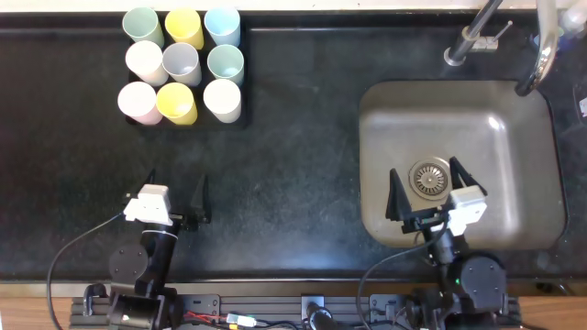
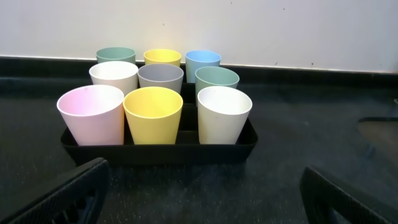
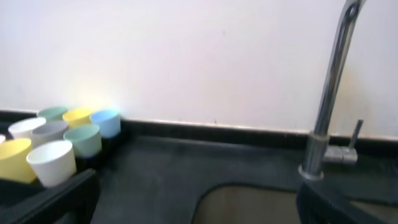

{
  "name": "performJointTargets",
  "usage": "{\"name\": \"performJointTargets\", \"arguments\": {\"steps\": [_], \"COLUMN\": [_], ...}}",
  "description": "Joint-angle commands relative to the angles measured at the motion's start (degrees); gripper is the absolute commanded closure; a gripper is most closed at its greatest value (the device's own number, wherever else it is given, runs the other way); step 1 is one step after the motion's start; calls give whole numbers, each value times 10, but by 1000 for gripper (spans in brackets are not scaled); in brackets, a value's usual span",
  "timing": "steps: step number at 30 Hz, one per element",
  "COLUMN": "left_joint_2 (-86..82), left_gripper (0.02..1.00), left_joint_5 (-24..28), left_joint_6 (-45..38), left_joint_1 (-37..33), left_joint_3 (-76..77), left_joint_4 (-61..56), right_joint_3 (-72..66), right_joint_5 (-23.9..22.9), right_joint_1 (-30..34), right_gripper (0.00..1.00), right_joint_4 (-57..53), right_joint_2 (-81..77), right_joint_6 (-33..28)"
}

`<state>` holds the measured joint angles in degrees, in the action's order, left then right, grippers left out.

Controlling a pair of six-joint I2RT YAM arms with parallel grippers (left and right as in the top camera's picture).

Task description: Store Cups

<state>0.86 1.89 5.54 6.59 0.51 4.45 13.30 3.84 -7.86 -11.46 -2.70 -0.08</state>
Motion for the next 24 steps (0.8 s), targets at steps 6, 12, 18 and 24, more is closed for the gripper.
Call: {"name": "performJointTargets", "arguments": {"steps": [6,12,18,24], "left_joint_2": [-4,-4,-4,-4], "left_gripper": [18,18,18,18], "left_joint_5": [-1,-1,-1,-1], "left_joint_6": [-10,-10,-10,-10], "left_joint_1": [-4,-4,-4,-4], "left_joint_3": [-1,0,0,0], "left_joint_4": [2,2,2,2], "right_joint_3": [-111,-130,-130,-130], "right_joint_5": [5,-5,-5,-5], "right_joint_1": [4,4,4,4], "right_gripper": [7,3,3,3], "right_joint_4": [90,74,73,73], "right_joint_2": [25,25,25,25], "right_joint_6": [-19,-25,-25,-25]}}
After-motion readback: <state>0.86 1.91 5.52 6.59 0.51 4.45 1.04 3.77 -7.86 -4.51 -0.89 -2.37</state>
